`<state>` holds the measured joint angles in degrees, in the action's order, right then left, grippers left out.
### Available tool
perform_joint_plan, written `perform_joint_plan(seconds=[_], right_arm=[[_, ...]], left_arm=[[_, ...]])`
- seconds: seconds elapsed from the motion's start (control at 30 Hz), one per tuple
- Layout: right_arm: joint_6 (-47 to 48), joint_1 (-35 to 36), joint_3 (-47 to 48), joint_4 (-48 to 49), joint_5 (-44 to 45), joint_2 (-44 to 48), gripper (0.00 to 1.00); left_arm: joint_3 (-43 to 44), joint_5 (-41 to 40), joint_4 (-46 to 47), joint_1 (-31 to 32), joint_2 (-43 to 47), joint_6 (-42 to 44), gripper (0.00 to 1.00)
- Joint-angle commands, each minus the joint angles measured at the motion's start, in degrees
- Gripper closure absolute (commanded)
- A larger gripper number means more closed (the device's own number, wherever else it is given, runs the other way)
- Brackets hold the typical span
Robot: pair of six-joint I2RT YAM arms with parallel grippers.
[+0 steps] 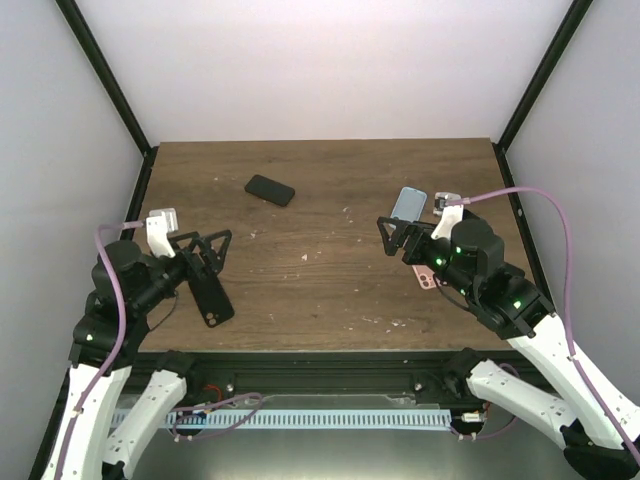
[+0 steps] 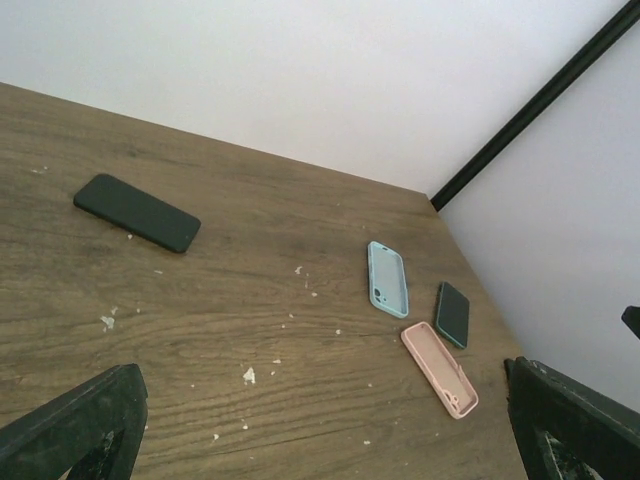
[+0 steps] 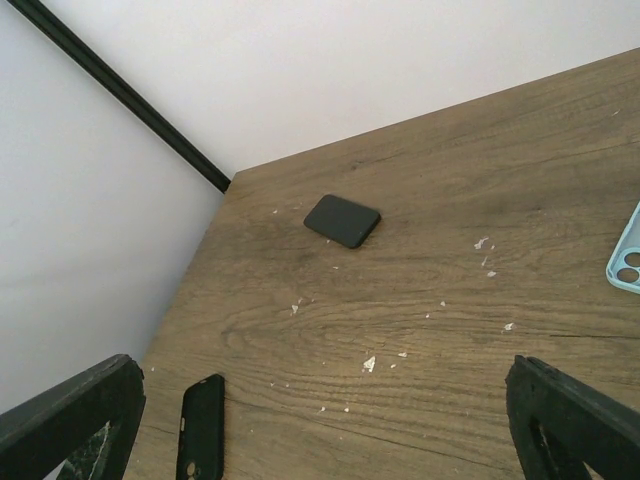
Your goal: Put the phone into the phone case
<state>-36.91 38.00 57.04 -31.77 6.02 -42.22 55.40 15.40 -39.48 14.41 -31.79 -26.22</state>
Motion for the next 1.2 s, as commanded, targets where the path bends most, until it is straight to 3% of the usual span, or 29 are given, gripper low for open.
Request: perform_joint_plan(seconds=[0.0, 0.27, 0.6, 0.87, 1.17], right_arm=[[0.3, -0.5, 1.6, -0.6, 0.1, 0.4, 0.00], [0.0, -0.5, 1.3, -0.5, 0.2, 0.8, 0.00], [-1.1, -0.5, -1.7, 1.8, -3.5, 2.1, 0.00], [0.0, -0.5, -2.0, 1.6, -5.8, 1.8, 0.00], [0.4, -0.5, -2.5, 1.6, -7.1, 2.0, 0.00]], left_arm=[[-0.2, -2.2, 0.5, 0.2, 0.8, 0.0, 0.00], [-0.8, -6.4, -1.0, 0.2, -1.5, -1.0, 0.00], [-4.2, -24.9, -7.0, -0.7, -12.5, -11.4, 0.00], [-15.4, -20.6, 1.6, -5.7, -21.0, -20.9, 0.01], [-19.9, -18.3, 11.1, -5.8, -33.9, -24.3, 0.30]])
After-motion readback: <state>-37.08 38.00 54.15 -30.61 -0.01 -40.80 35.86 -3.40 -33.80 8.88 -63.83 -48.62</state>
